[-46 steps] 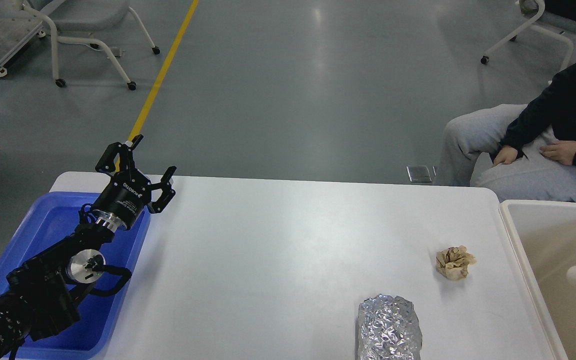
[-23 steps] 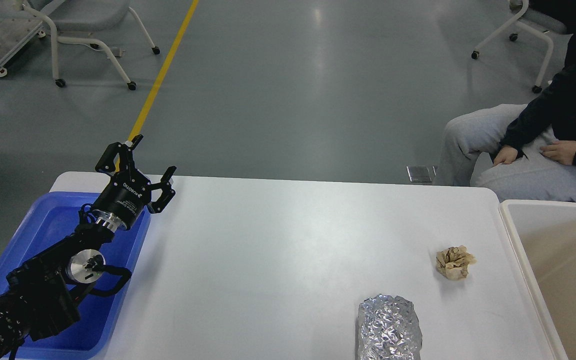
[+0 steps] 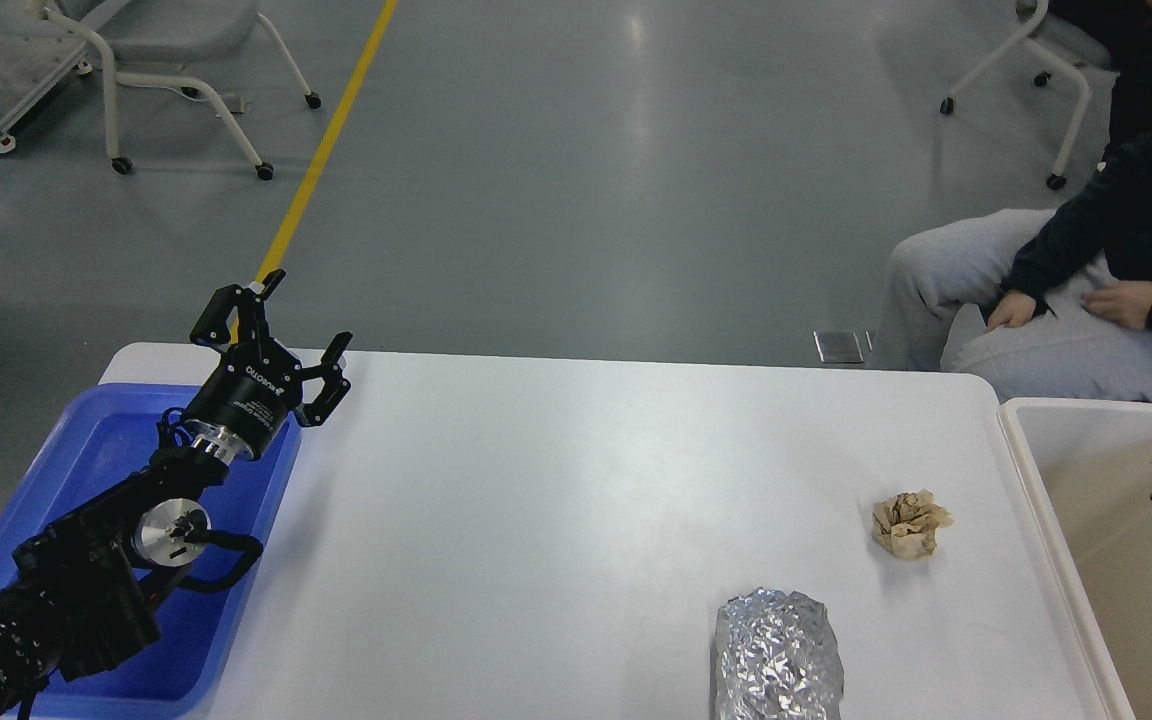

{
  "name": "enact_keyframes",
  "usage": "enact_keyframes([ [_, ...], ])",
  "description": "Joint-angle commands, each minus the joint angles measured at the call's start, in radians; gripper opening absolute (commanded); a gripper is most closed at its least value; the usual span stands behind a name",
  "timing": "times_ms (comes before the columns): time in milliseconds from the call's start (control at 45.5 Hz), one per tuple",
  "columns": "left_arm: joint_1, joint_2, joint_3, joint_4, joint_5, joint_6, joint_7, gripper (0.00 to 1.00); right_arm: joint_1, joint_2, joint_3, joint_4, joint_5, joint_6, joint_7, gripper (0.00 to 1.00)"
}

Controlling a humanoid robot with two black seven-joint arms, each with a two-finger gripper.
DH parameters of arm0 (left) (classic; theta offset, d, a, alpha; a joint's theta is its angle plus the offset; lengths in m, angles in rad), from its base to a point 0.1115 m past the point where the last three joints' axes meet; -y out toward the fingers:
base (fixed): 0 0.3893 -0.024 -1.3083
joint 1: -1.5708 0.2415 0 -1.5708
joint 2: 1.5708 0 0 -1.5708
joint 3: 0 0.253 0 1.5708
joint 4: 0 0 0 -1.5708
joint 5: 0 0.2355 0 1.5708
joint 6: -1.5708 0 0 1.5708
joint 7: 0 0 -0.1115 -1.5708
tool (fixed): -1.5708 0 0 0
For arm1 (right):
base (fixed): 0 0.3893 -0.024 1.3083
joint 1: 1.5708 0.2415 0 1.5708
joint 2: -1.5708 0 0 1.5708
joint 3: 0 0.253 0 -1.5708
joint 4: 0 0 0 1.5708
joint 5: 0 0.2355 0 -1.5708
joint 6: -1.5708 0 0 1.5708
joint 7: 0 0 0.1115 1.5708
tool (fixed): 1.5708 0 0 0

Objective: Tidy desktop

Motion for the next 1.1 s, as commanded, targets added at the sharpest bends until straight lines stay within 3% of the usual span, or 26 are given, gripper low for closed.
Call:
enact_keyframes([
  [0,0.0,0.0,0.001,0.0,0.0,0.0,0.0,1.0,0.031,-0.109,0.146,0.303,0.002,0.111,0.0,1.0],
  [176,0.001,0.0,0.001,0.0,0.0,0.0,0.0,1.0,0.056,-0.06,0.299,0.423,0.001,0.115,0.0,1.0],
  [637,0.001,0.0,0.001,0.0,0.0,0.0,0.0,1.0,0.143,0.227,0.319,0.417,-0.002,0.154,0.0,1.0],
  [1077,0.001,0.0,-0.001,0.0,0.0,0.0,0.0,1.0,0.048,0.341,0.318,0.42,-0.002,0.212,0.003,1.0],
])
